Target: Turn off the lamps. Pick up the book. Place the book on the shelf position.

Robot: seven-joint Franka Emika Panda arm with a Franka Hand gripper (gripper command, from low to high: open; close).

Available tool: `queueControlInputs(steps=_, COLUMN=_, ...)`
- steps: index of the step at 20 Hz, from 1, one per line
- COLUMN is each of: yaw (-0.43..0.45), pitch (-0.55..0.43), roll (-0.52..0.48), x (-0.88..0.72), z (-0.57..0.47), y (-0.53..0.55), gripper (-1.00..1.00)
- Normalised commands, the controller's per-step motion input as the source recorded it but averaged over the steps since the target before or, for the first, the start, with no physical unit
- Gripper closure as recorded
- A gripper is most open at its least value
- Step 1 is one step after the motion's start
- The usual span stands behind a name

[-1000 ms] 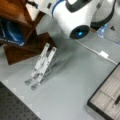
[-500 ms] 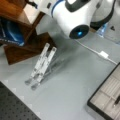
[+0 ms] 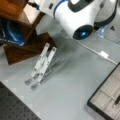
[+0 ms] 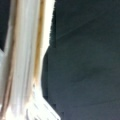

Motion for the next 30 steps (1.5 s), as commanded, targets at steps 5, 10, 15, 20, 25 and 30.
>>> queueControlInputs(steps=5, yaw=-0.352, pitch=-0.266, roll=0.519, x=0.3, z=0.14, y=0.57, gripper=-1.0)
queueControlInputs(steps=10, yaw=-0.413, pitch=-0.206, roll=0.487, x=0.5, z=0.1, y=0.6, gripper=-1.0)
queueControlInputs(steps=15, yaw=-0.489, pitch=-0.297, roll=0.736, x=0.47, z=-0.09, y=0.39, gripper=-1.0)
queueControlInputs(steps=20, yaw=-0.419, pitch=-0.456, roll=0.994, x=0.27, z=-0.22, y=0.12, gripper=-1.0)
queueControlInputs(steps=25, yaw=-0.184, pitch=-0.391, roll=0.642, x=-0.06, z=-0.13, y=-0.07, gripper=-1.0)
queueControlInputs(steps=30, yaw=-0.09, pitch=-0.322, roll=0.323, x=-0.26, z=-0.09, y=-0.01, gripper=-1.0)
